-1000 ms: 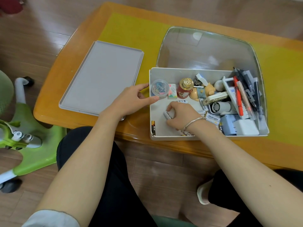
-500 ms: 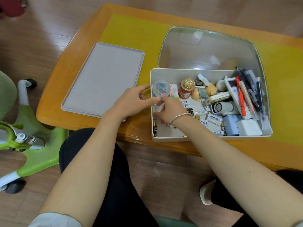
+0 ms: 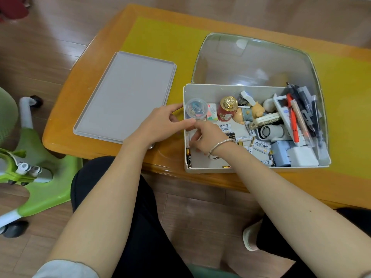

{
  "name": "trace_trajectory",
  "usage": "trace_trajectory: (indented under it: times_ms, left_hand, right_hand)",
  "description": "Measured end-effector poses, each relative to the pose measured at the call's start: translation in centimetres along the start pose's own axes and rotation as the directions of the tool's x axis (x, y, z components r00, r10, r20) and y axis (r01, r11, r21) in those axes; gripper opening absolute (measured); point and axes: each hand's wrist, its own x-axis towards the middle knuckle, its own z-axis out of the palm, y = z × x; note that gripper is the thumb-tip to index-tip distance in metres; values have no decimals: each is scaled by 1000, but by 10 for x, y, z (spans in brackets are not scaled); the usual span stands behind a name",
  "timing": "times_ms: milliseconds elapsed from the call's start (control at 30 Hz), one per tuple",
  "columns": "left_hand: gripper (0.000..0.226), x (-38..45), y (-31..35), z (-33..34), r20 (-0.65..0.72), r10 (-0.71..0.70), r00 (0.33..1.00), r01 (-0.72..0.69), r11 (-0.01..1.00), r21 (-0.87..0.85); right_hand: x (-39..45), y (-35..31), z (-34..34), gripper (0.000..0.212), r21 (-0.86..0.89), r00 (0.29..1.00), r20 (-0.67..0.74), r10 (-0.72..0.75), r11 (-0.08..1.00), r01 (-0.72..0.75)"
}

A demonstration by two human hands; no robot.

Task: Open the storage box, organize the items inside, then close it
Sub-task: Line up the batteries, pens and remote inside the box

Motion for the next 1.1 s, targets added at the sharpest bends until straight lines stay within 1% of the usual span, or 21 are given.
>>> trace_trajectory:
  times_ms: [100, 200, 267, 367, 467, 533, 700, 833, 967, 1100]
  left_hand:
    - [80, 0, 0, 1, -4, -1, 1000, 1, 1000, 7]
    - [81, 1, -1, 1, -12, -7, 1000, 7, 1000, 13]
    - [82, 1, -1, 1, -14, -7, 1000, 8, 1000, 13]
    - [83, 1, -1, 2, -14, -7, 1000, 8, 1000, 12]
    - [80, 2, -2, 3, -16, -10, 1000, 11, 1000, 13]
    - [80, 2, -2, 3, -19, -13, 1000, 13, 1000, 9]
    - [82, 2, -2, 3, -18, -13, 1000, 13, 1000, 1]
    - [82, 2, -2, 3, -24, -8, 1000, 8, 1000, 7]
    - [90, 1, -1, 2, -24, -6, 1000, 6, 1000, 2]
    - [96, 1, 0, 2, -21, -15, 1000, 15, 1000, -9]
  right_hand:
    - [-1, 0, 0, 40, 3, 1000, 13, 12, 1000, -12]
    - [-2, 0, 0, 45, 61, 997, 41, 71, 995, -73]
    - [-3, 1, 0, 54, 71, 990, 91, 107, 991, -114]
    - [-5, -1, 0, 76, -10, 975, 178, 130, 991, -130]
    - [-8, -4, 1, 84, -16, 962, 246, 116, 993, -116]
    - [-10, -4, -1, 85, -2, 961, 252, 111, 993, -114]
    - [-12, -1, -1, 89, -2, 972, 208, 112, 993, -114]
    - [-14, -2, 2, 89, -20, 976, 208, 67, 998, -64]
    - [-14, 0, 2, 87, 26, 973, 221, 65, 997, -72]
    - [-15, 2, -2, 86, 22, 973, 224, 57, 998, -63]
